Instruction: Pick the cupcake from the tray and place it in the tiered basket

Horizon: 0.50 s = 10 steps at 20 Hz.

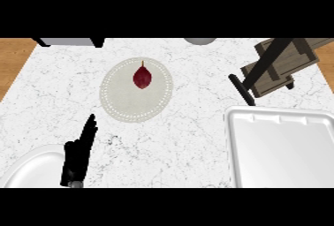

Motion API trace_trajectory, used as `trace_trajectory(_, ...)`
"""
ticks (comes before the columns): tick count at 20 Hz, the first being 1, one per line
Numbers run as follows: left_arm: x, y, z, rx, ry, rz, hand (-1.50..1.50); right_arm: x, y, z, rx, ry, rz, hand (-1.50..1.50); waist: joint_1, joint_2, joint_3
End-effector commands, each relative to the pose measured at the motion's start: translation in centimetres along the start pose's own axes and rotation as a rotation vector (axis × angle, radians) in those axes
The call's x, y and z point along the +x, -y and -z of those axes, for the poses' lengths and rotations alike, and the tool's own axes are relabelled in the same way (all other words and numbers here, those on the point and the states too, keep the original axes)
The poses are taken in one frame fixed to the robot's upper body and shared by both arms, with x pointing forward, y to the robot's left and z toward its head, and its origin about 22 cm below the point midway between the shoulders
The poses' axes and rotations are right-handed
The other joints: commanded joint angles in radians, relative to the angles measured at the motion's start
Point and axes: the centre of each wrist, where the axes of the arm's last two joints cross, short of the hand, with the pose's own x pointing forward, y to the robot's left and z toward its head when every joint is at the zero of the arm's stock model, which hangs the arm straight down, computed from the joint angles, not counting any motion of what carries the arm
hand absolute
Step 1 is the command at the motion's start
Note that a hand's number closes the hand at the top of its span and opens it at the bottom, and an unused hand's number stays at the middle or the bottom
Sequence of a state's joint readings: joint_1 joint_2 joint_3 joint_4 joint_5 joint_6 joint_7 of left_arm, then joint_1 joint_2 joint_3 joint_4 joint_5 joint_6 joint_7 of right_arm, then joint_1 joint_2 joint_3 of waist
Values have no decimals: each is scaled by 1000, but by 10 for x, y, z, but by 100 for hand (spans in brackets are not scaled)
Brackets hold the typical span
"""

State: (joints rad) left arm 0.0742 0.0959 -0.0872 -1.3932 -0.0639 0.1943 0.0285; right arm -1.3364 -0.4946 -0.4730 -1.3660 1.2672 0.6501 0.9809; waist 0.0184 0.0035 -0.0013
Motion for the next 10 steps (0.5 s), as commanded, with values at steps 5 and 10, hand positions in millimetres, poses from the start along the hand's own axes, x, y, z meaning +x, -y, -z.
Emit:
trace_trajectory(5,7,-6,-1,-5,-3,-17,0,9,-48,29,50,-59,-29,150,-4,-1,1)
trace_trajectory(10,1,-14,7,-1,2,-18,0,1,-85,54,42,-115,-19,150,0,2,1)
